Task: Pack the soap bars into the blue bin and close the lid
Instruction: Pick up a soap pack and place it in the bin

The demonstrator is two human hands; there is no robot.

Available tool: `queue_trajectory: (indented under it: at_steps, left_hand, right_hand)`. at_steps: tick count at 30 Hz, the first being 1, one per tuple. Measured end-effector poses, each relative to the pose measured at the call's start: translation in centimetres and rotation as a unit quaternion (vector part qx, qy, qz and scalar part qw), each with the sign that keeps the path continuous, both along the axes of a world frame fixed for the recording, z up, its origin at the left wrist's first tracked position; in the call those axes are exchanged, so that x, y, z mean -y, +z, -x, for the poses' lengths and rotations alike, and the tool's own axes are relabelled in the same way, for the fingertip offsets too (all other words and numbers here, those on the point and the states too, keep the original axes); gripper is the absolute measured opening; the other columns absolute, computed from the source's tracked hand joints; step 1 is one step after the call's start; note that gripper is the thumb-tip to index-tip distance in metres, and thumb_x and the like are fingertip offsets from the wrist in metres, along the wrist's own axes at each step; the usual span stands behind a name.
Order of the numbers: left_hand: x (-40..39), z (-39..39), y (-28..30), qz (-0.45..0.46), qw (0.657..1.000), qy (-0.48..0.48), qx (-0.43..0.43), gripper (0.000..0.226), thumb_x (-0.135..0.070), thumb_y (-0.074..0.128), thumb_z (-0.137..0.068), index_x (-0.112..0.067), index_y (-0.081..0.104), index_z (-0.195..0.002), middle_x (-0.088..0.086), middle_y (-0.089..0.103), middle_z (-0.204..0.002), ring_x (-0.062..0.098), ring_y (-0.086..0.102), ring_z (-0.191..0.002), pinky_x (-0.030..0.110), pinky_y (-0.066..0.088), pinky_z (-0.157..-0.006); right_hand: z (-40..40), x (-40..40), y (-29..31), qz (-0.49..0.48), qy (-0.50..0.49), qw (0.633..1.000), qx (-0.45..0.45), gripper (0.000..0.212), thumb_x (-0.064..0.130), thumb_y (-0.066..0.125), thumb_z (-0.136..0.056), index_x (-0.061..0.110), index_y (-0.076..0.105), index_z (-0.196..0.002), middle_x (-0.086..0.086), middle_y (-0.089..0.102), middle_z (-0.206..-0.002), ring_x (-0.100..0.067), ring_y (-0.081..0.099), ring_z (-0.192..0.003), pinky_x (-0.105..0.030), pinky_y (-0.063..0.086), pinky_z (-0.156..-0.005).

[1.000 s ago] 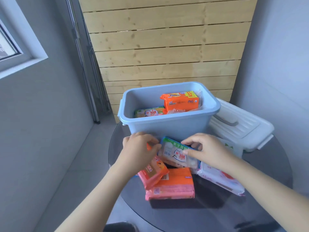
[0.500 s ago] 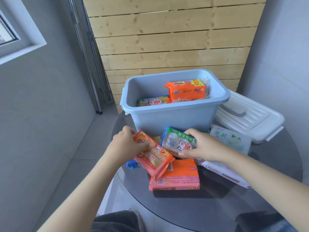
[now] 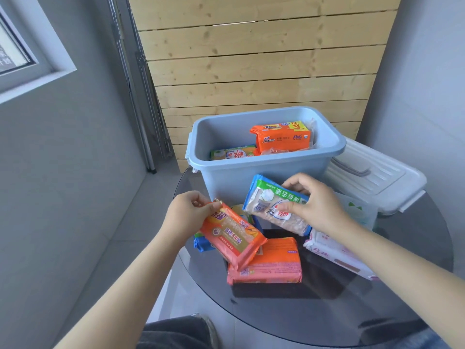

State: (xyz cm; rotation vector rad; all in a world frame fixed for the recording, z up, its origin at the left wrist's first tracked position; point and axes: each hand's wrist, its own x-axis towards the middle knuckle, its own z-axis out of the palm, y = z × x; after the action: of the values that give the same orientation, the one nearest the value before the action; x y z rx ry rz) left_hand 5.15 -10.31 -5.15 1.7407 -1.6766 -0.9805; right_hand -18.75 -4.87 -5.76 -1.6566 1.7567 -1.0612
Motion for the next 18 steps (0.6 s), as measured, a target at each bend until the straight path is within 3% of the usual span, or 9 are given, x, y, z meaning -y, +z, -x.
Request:
queue_trajectory:
  at_steps: [2,6,9,11,15,18]
  left_hand:
    - [-0.1,0.0,0.0,-0.003,0.999,0.011,-0.032,0.027,-0.029,0.073,-0.079,-0.009,0.057,-0.071,0.01,0.07,-0.074,0.021,0.058,-0.058,0.026,0.045,-0.053]
    - [-0.7,0.2,0.0,-0.01,0.992,0.04,-0.115,0.033,-0.027,0.072,-0.081,-0.013,0.049,-0.062,0.012,0.068,-0.07,0.022,0.059,-0.055,0.027,0.047,-0.053]
    - [-1.4,0.6,0.0,-0.046,0.981,0.053,-0.182,0.033,-0.023,0.073,-0.081,-0.014,0.047,-0.061,0.009,0.064,-0.063,0.02,0.059,-0.051,0.026,0.051,-0.052]
    - [-1.6,0.7,-0.3,-0.076,0.979,0.048,-0.182,0.032,-0.027,0.071,-0.082,-0.014,0.049,-0.063,0.007,0.063,-0.062,0.02,0.058,-0.052,0.032,0.054,-0.059]
    - [-1.9,0.3,0.1,-0.145,0.967,0.014,-0.207,0.032,-0.038,0.061,-0.088,-0.007,0.062,-0.082,0.016,0.072,-0.083,0.029,0.066,-0.071,0.042,0.056,-0.082]
    - [-2.1,0.0,0.8,-0.173,0.959,-0.027,-0.222,0.059,-0.053,0.062,-0.08,0.001,0.065,-0.102,0.019,0.075,-0.098,0.035,0.071,-0.088,0.042,0.057,-0.088]
  right_hand:
    - [0.3,-0.4,1.1,0.017,-0.006,1.0,0.019,0.036,0.021,0.084,-0.062,0.038,0.057,-0.078,0.02,0.066,-0.083,0.01,0.061,-0.077,-0.008,0.044,-0.074]
    - [0.1,-1.4,2.6,-0.005,0.016,0.996,0.093,0.026,0.023,0.081,-0.064,0.036,0.065,-0.08,0.017,0.071,-0.087,0.006,0.066,-0.077,-0.023,0.051,-0.081]
    - [-1.2,-1.6,2.8,-0.043,0.037,0.991,0.119,0.021,0.022,0.079,-0.068,0.03,0.07,-0.085,0.012,0.074,-0.086,0.0,0.069,-0.075,-0.027,0.054,-0.078]
    - [-2.1,-1.2,2.7,-0.063,0.044,0.991,0.108,0.018,0.024,0.078,-0.07,0.027,0.072,-0.087,0.009,0.075,-0.086,-0.003,0.069,-0.075,-0.027,0.054,-0.076]
    - [-3.4,-0.4,2.5,-0.094,0.057,0.989,0.098,0.013,0.024,0.074,-0.075,0.026,0.072,-0.088,0.003,0.075,-0.086,-0.006,0.068,-0.075,-0.028,0.053,-0.079]
    - [-4.0,0.0,2.5,-0.102,0.063,0.991,0.068,0.014,0.029,0.073,-0.076,0.03,0.072,-0.09,0.009,0.073,-0.086,-0.001,0.067,-0.081,-0.027,0.053,-0.079]
